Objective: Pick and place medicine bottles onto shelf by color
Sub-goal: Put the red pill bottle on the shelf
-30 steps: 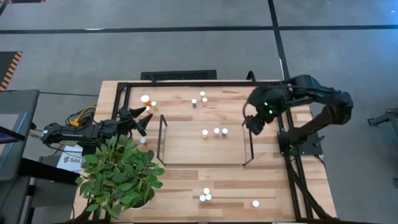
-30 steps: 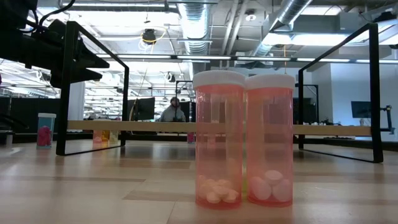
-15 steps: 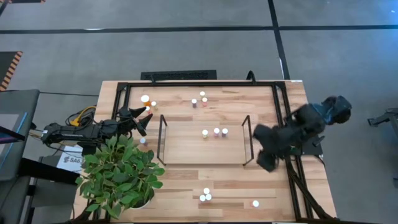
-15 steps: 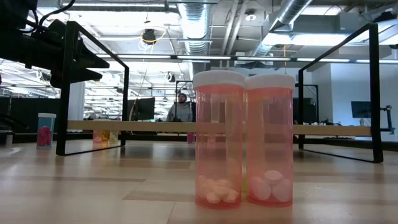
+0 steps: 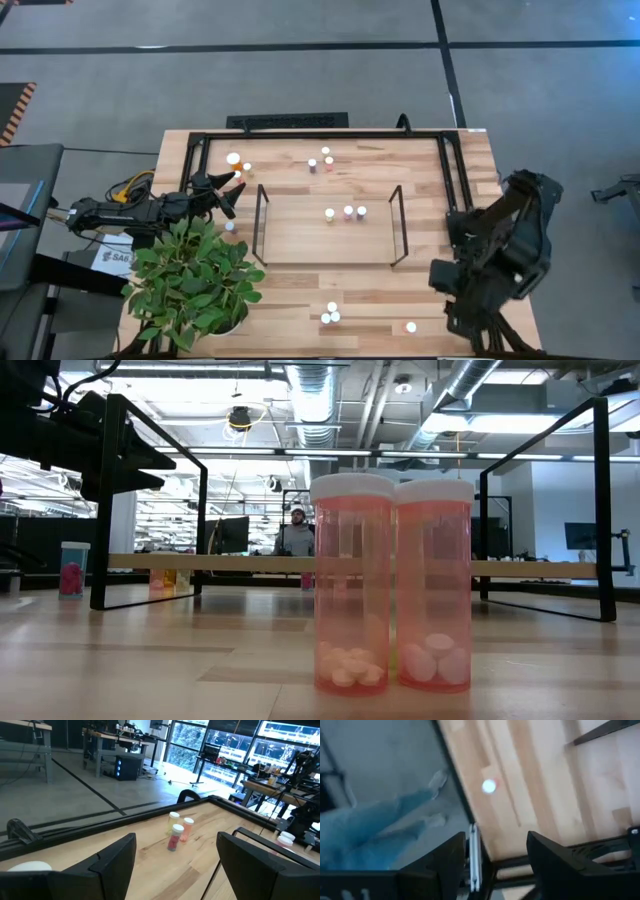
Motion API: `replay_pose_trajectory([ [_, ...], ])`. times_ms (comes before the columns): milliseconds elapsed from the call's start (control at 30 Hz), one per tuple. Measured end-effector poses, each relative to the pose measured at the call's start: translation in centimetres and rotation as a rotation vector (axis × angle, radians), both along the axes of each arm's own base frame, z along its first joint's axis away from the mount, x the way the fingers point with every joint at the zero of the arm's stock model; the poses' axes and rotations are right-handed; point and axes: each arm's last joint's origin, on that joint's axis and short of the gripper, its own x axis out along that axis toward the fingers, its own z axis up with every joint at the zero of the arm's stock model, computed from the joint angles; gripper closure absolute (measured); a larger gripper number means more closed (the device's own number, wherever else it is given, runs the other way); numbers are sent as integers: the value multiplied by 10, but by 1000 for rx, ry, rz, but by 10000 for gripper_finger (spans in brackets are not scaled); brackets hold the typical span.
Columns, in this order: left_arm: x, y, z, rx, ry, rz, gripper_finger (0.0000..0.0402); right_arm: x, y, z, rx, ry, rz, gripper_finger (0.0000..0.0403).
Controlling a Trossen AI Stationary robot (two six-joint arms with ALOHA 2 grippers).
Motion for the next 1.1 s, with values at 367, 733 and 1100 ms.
replay_pose_trajectory([
  [367, 0, 0, 0, 0, 0, 0, 137, 42, 50, -66, -219, 86, -210, 168],
  [733, 0, 0, 0, 0, 0, 0, 137, 75, 82, -138, -340, 237, -379, 168],
  [1100, 0, 0, 0, 0, 0, 0, 137, 60, 107, -143, -277, 194, -325, 168],
])
